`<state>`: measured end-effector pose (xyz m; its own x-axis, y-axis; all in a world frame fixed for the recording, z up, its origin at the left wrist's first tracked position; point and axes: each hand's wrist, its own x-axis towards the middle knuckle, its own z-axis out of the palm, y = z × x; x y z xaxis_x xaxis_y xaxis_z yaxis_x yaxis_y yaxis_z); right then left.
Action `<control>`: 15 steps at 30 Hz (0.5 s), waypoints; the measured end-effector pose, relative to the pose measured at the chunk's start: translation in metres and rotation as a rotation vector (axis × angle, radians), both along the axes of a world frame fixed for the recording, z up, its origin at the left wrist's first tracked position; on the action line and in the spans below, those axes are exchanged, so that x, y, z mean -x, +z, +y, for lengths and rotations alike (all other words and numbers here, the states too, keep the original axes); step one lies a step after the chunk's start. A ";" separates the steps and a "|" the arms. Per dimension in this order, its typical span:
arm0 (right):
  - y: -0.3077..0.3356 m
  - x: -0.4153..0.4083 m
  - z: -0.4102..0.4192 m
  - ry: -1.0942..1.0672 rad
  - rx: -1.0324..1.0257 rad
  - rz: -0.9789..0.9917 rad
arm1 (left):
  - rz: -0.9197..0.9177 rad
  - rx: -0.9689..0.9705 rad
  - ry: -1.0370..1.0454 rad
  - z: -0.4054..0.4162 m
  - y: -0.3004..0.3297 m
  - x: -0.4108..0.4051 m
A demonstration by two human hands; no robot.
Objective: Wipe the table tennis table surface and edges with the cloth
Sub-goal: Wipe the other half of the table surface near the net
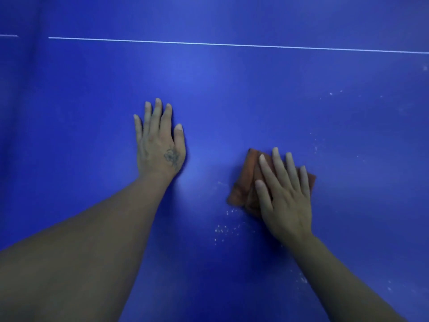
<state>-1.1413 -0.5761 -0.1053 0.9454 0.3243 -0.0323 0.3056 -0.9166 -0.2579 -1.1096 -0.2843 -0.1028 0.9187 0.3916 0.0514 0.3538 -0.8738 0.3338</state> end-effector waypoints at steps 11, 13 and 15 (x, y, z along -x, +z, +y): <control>-0.005 -0.100 0.079 -0.022 0.038 0.003 | 0.127 -0.157 0.110 -0.025 -0.005 0.185; -0.010 -0.080 0.085 0.149 0.049 -0.061 | 0.131 -0.165 0.114 -0.023 -0.011 0.186; -0.013 -0.046 0.080 0.305 0.049 -0.097 | 0.120 -0.174 0.118 -0.023 -0.012 0.184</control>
<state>-1.0957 -0.4962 -0.1180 0.8046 0.5930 0.0306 0.5886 -0.7898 -0.1724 -1.2935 -0.3073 -0.1147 0.8708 0.4913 0.0202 0.4849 -0.8647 0.1311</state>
